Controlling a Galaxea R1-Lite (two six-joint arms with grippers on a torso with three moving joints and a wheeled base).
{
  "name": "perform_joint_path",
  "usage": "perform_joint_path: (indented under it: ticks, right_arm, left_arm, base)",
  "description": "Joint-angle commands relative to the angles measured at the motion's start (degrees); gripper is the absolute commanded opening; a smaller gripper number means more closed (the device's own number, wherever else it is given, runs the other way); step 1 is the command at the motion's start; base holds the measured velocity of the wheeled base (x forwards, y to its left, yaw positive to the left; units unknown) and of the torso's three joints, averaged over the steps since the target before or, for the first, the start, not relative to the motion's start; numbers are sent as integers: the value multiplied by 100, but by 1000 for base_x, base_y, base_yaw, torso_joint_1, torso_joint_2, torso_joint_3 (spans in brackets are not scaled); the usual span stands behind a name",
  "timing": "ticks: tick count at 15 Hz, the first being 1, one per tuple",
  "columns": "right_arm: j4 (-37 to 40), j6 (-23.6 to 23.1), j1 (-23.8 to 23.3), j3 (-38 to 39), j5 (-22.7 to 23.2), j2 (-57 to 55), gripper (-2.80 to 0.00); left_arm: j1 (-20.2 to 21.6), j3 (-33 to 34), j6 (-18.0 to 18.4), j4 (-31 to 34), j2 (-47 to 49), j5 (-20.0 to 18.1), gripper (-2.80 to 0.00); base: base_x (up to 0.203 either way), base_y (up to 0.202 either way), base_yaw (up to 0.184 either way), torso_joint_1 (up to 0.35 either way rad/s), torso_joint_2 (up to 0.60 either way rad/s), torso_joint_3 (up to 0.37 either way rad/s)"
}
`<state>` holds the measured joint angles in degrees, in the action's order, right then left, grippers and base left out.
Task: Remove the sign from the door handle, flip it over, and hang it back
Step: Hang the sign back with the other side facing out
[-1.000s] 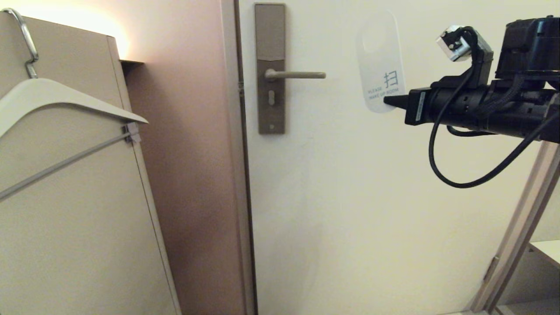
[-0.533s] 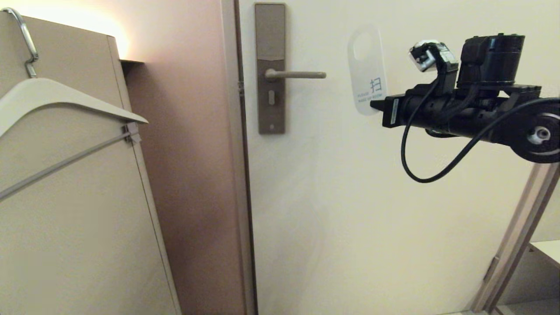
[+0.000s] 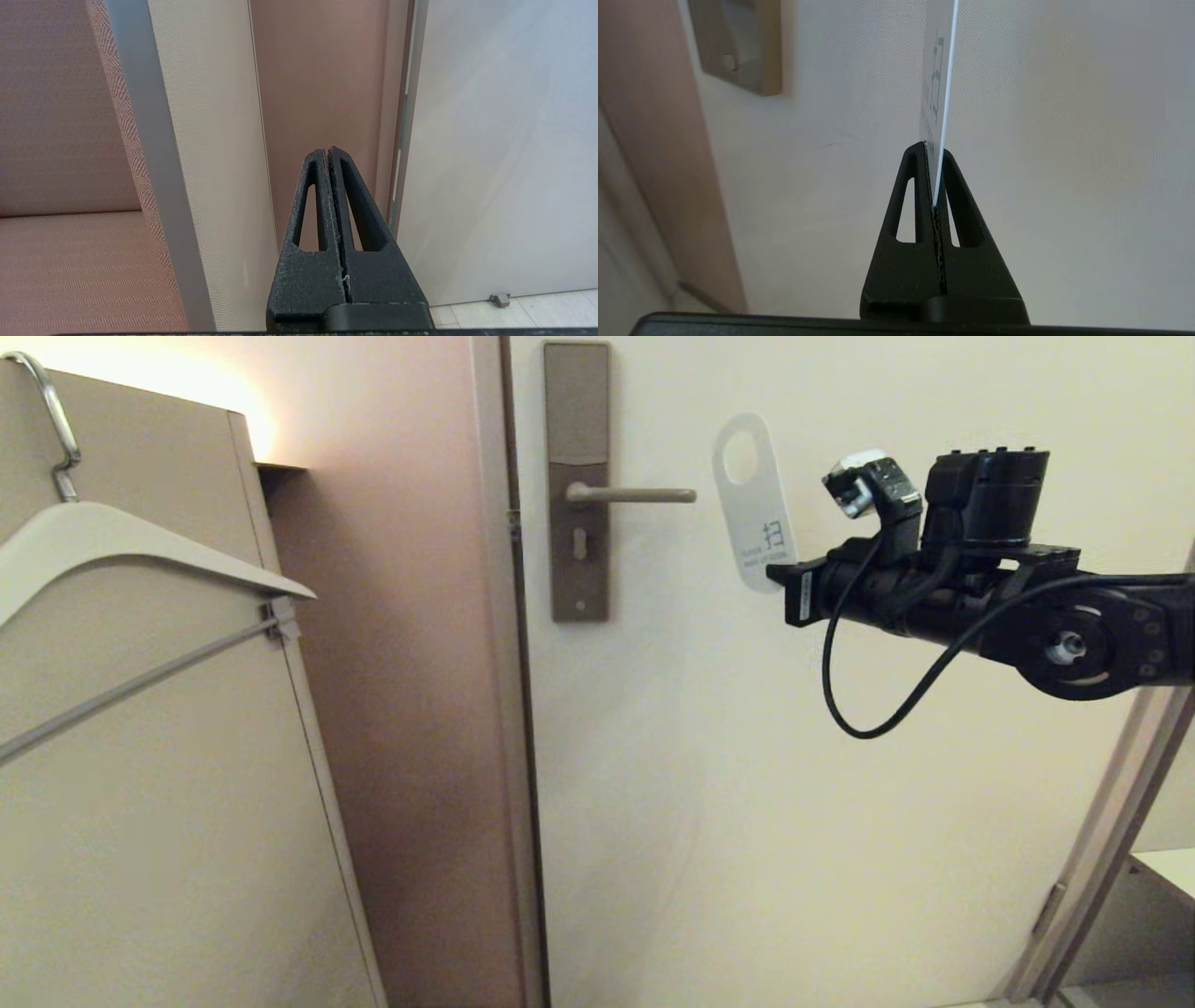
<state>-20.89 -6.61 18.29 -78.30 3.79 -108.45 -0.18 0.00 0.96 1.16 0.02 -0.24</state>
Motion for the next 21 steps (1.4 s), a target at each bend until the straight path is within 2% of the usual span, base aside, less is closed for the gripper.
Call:
perform_joint_path:
  ticks: [1,8,21]
  right_arm:
    - [-38,-7,79,7,-161,-117,-280]
    - [-108,-3,346,25,-361,-235,-280]
    - [-396,2,693,-19,-371,-589,-280]
  left_arm:
    - [1,0,0,7,-2,-2,-280]
    - [1,0,0,-1,-2,-2,-280]
    - [1,0,0,6,-2,-2,-280]
  base:
    - [0,0,0,0,0,0]
    - [0,0,0,0,0,0]
    - [0,0,0,0,0,0]
